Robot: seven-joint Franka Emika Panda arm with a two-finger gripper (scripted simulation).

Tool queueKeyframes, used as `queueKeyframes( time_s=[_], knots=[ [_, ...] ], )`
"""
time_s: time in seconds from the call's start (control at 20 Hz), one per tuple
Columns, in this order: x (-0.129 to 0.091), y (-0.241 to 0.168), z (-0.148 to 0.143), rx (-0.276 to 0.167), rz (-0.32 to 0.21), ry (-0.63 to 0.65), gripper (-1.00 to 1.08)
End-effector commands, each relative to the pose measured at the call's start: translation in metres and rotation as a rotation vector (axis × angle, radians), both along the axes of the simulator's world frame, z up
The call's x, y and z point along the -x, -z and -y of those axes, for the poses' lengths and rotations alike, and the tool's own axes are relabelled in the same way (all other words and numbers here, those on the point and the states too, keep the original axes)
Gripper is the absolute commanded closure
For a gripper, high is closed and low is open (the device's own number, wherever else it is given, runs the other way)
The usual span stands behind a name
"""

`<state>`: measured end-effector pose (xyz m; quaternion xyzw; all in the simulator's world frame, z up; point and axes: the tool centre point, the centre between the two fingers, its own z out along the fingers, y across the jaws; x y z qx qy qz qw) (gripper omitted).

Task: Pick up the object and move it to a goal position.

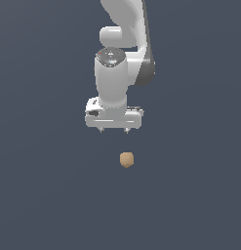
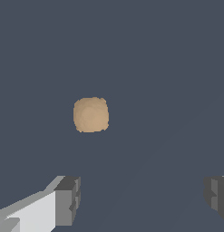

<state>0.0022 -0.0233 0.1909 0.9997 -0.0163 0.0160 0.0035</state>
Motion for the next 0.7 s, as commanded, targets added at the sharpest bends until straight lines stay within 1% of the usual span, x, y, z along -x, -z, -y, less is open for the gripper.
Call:
queueKeyframes(
  time_s=[0.0, 0.15, 0.4, 0.65],
  knots=[
    [0.0, 0.0, 0.0, 0.0, 0.0, 0.0, -0.92],
    [0.0, 0.001, -0.006, -0.005, -0.001, -0.007, -0.92],
    [0.002, 0.002, -0.03, -0.028, -0.005, -0.038, -0.92],
    [0.002, 0.002, -0.032, -0.03, -0.006, -0.041, -0.92]
  ],
)
